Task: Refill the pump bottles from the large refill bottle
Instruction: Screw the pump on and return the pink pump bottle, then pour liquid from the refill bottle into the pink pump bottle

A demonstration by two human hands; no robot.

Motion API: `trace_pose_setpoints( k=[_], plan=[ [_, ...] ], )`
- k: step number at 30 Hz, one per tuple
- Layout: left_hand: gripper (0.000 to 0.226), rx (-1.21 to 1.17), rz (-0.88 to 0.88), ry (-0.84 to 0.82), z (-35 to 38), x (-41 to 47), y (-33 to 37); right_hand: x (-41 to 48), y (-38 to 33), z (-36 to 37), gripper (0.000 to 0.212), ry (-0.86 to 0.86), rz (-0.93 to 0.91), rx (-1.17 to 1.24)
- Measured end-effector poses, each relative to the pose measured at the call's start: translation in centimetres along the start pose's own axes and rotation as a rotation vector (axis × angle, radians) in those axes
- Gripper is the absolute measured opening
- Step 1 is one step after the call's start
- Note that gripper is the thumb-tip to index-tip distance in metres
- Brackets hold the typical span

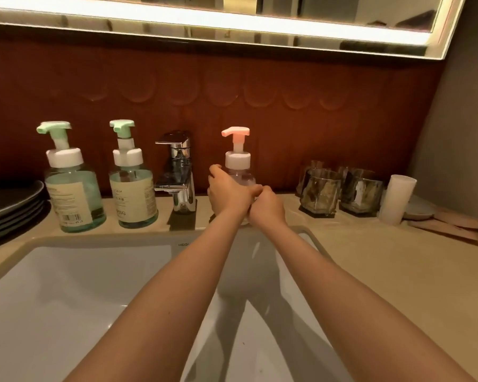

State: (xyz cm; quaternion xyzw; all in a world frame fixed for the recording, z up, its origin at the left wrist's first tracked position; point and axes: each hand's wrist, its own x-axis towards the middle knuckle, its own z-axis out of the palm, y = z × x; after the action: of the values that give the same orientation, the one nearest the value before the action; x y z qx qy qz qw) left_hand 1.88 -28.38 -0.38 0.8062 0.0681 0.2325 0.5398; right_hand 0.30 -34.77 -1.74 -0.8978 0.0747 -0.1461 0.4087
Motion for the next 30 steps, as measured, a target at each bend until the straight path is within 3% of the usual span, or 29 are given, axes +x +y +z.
trace_pose_setpoints(
  k=[9,13,16,19,23,30],
  plan=[
    [0.090,0.078,0.010,-0.011,-0.3,1.5,-0.6,1.8,0.3,1.4,0.022,-0.013,-0.007,0.105],
    [0.098,0.064,-0.032,-0.072,-0.8,0.9,-0.4,2.0,0.1,1.6,0.037,-0.054,0.013,0.086],
    [0.090,0.071,-0.049,-0.071,-1.1,-0.4,0.0,1.5,0.1,0.3,0.051,-0.078,0.030,0.072],
    [0.079,0.033,-0.080,-0.045,-1.6,-2.4,0.9,0.1,-0.1,-2.8,0.056,-0.063,0.019,0.069],
    [0.060,-0.043,-0.038,-0.008,-2.1,-6.0,2.6,-2.1,-0.5,-8.6,0.045,-0.001,-0.008,0.033],
    [0.055,-0.190,0.026,-0.194,-1.9,-11.1,9.1,-6.5,-1.7,-17.4,0.026,0.081,-0.085,-0.149]
  ],
)
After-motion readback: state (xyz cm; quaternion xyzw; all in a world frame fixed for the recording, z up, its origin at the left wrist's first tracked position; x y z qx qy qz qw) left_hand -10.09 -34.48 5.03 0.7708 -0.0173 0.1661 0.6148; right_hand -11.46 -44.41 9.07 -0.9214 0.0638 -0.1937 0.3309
